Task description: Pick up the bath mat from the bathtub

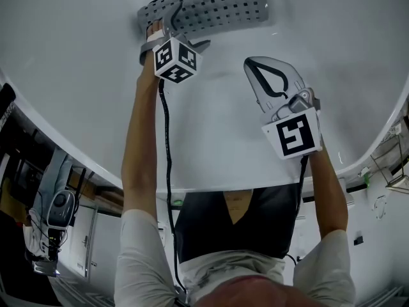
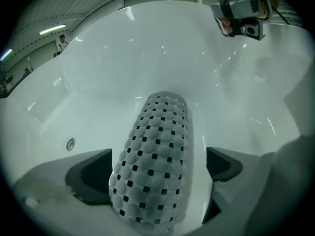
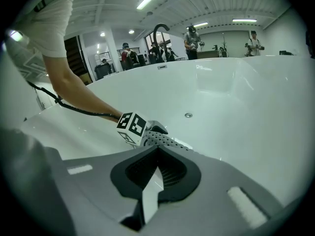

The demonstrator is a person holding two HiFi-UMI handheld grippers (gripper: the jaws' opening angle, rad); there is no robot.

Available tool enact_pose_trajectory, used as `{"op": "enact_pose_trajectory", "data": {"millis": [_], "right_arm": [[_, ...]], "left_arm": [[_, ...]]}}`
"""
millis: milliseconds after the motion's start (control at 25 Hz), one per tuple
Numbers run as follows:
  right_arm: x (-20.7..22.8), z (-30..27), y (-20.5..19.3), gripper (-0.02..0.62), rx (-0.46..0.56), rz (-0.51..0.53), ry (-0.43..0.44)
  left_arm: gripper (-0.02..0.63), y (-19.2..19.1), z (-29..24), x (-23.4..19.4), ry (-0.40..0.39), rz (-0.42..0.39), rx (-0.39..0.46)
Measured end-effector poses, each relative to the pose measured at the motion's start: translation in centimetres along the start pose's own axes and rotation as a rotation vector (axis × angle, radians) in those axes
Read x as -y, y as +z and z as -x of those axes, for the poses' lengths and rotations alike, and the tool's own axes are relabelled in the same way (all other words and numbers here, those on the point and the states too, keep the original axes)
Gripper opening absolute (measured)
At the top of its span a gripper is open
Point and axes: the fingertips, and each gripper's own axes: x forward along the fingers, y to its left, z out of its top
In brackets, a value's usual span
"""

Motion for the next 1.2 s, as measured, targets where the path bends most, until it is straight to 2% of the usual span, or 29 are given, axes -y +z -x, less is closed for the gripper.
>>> {"op": "enact_pose_trajectory", "data": {"millis": [360,480,720,920,960,1000,1080,1200], "right_arm": [[2.0,0.0,-3.1,0.003,-0.038,-0.010,0.016],[1.8,0.0,-3.1,0.003,-0.033,-0.017,0.017],[1.8,0.2,-2.5,0.003,-0.016,-0.044,0.011],[2.3,0.4,-2.3,0.003,-0.008,-0.059,0.005],[2.4,0.5,-2.3,0.003,-0.008,-0.063,0.003],[2.4,0.5,-2.3,0.003,-0.009,-0.067,0.001],[2.5,0.5,-2.4,0.003,-0.010,-0.075,-0.004],[2.6,0.5,-2.4,0.003,-0.012,-0.083,-0.011]], "left_arm": [[0.614,-0.2,-4.5,-0.1,0.025,-0.049,-0.041],[0.614,-0.7,-4.8,-0.7,0.061,-0.057,-0.054],[0.614,-2.0,-5.7,-0.9,0.084,-0.079,-0.092],[0.608,-2.7,-6.7,-1.4,0.130,-0.128,-0.137],[0.593,-2.8,-6.7,-1.6,0.144,-0.129,-0.142],[0.551,-2.8,-6.5,-1.9,0.161,-0.124,-0.144],[0.432,-2.6,-6.1,-2.6,0.190,-0.097,-0.143],[0.304,-2.0,-5.4,-3.6,0.217,-0.049,-0.139]]}}
